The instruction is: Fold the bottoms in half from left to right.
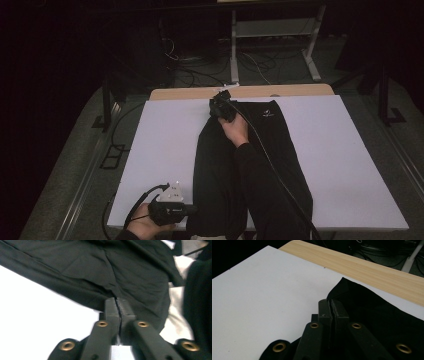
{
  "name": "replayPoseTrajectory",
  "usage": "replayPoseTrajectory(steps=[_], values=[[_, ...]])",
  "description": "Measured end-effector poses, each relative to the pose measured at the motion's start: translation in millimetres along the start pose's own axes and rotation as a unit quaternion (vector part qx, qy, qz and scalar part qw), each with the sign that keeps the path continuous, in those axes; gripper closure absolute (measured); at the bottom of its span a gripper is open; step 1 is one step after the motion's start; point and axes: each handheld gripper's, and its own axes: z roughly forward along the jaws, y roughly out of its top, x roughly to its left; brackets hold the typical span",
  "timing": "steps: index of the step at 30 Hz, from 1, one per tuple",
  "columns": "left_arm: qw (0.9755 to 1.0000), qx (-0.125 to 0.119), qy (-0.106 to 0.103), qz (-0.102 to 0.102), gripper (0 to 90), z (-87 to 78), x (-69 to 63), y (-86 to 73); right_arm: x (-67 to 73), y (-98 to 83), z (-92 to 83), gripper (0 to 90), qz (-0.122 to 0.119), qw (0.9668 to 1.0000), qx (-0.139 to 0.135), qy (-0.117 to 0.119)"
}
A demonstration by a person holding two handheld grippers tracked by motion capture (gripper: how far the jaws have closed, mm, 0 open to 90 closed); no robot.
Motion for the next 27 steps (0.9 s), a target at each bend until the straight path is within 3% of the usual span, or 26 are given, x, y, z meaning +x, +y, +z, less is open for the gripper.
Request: replayPoseTrajectory(steps=[5, 10, 27], values=[[0.9998, 0.003, -0.006, -0.019, 88.8, -0.2, 1.8, 1.5, 0.4, -0.6, 1.4, 85.8, 0.000, 1.0000, 0.001, 0.001], [0.9998, 0.005, -0.007, -0.015, 88.8, -1.4, 0.0, 2.9, -1.6, 1.3, -1.3, 85.8, -0.001, 1.0000, 0.002, 0.000], [0.9985, -0.049, -0.026, 0.000, 88.7, -3.5, -10.8, 13.4, -30.4, 14.3, -30.4, 85.8, 0.009, 0.9999, -0.001, -0.009]])
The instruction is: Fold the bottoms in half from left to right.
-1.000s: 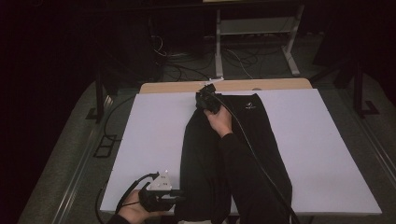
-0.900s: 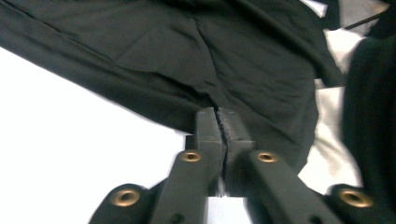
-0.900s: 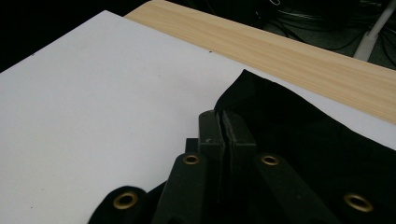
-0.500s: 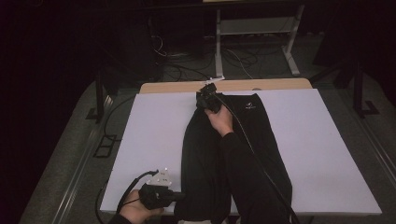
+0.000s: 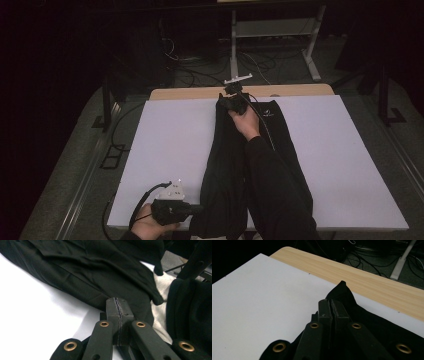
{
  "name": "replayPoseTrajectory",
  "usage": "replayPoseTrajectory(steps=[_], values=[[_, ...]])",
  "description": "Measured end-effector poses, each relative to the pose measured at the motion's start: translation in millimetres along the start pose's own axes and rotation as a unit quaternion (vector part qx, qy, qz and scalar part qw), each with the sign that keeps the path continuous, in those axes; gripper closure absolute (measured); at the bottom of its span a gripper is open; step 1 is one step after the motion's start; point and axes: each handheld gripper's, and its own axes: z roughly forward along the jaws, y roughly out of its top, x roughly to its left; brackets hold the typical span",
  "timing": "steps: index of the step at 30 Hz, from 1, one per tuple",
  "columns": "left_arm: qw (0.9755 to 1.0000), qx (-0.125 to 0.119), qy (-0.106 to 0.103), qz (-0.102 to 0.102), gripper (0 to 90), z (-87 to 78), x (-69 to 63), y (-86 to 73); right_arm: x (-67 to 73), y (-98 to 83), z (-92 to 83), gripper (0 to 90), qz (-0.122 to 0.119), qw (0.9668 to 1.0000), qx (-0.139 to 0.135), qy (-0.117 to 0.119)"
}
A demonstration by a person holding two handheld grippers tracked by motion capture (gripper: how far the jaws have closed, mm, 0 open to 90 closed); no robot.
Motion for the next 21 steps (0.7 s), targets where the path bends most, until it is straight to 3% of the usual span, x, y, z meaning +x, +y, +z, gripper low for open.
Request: replayPoseTrajectory(steps=[4, 9, 21], values=[[0.9998, -0.010, -0.014, 0.008, 88.7, 1.2, -4.5, 3.6, -2.9, 1.9, -4.5, 85.8, -0.007, 1.0000, 0.001, -0.002], [0.9991, -0.024, -0.035, 0.000, 88.7, 4.1, -8.9, 8.0, -7.8, 3.9, -10.4, 85.8, -0.008, 0.9999, 0.005, -0.006], [0.9966, -0.040, -0.069, 0.020, 88.8, 9.3, -20.6, 22.0, -22.5, 4.8, -21.1, 85.8, -0.010, 0.9998, 0.015, -0.002]])
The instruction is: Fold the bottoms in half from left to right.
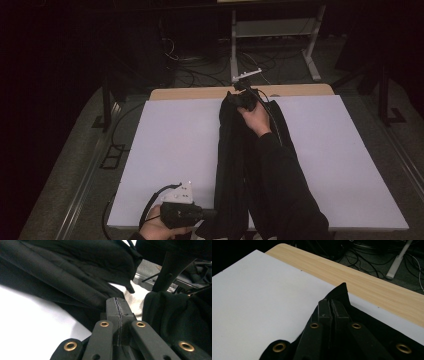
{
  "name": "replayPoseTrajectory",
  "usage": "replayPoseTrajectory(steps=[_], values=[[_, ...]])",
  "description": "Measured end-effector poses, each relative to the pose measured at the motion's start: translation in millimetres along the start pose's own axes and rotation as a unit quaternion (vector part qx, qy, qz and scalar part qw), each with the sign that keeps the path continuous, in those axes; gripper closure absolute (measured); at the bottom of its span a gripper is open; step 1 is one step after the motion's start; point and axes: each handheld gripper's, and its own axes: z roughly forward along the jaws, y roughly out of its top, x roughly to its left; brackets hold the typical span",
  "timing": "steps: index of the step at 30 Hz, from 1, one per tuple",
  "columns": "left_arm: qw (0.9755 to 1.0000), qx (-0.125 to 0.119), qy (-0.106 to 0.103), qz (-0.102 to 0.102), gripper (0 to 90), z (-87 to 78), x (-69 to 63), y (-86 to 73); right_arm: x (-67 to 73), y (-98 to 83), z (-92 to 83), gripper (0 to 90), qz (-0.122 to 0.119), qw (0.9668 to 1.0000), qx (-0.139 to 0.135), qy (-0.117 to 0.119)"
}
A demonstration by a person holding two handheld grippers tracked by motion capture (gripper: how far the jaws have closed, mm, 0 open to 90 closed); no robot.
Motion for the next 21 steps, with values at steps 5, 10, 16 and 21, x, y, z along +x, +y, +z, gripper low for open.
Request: replayPoseTrajectory(steps=[5, 10, 16, 21], values=[[0.9999, -0.006, -0.013, 0.004, 88.8, 4.5, -1.7, 6.2, -6.6, 0.5, -5.3, 85.8, 0.003, 1.0000, 0.000, -0.002], [0.9996, -0.010, -0.022, 0.011, 88.8, 9.6, -3.7, 12.9, -12.8, 0.2, -10.4, 85.8, 0.004, 1.0000, -0.001, -0.004], [0.9993, -0.016, -0.031, 0.017, 88.8, 15.0, -5.4, 21.4, -18.9, -1.6, -14.6, 85.8, 0.006, 1.0000, 0.000, -0.007], [0.9988, -0.018, -0.038, 0.023, 88.8, 21.3, -6.9, 28.6, -24.7, -3.2, -17.4, 85.8, 0.006, 0.9999, 0.001, -0.008]])
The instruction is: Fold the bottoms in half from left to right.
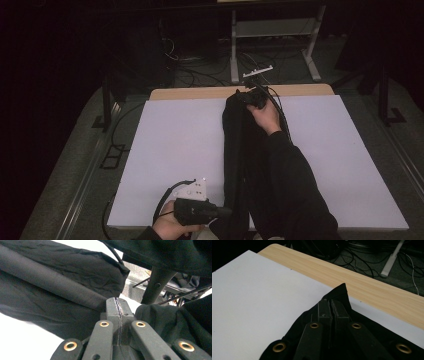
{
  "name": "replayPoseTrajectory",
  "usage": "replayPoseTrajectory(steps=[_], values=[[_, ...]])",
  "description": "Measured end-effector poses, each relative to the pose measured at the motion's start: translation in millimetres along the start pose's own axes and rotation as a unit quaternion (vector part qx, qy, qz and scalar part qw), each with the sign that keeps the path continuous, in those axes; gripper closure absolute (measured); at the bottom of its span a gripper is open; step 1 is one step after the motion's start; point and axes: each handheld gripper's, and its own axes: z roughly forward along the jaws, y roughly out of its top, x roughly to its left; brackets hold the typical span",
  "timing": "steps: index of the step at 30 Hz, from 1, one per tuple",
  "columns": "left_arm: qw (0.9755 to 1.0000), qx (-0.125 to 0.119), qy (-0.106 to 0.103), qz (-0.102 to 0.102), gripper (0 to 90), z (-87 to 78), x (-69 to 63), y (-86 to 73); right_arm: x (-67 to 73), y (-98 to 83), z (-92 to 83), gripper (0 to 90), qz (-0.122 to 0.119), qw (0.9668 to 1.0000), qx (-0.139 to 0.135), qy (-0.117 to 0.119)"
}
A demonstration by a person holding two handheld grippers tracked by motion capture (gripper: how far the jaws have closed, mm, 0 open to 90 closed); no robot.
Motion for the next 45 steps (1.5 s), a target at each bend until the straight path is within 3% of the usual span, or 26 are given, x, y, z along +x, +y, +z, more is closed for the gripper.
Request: replayPoseTrajectory(steps=[27, 34, 45], values=[[0.9996, 0.004, -0.025, 0.009, 88.8, 35.0, -2.1, 25.2, -32.6, -13.3, -10.0, 85.8, -0.001, 0.9999, 0.013, 0.002], [0.9995, 0.013, -0.029, 0.003, 88.8, 45.9, -3.7, 33.3, -43.3, -16.0, -14.6, 85.8, 0.001, 0.9999, 0.013, 0.007], [0.9996, 0.002, -0.026, -0.009, 88.8, 64.8, -7.4, 43.7, -65.3, -19.6, -23.5, 85.8, 0.018, 0.9996, 0.004, 0.020]])
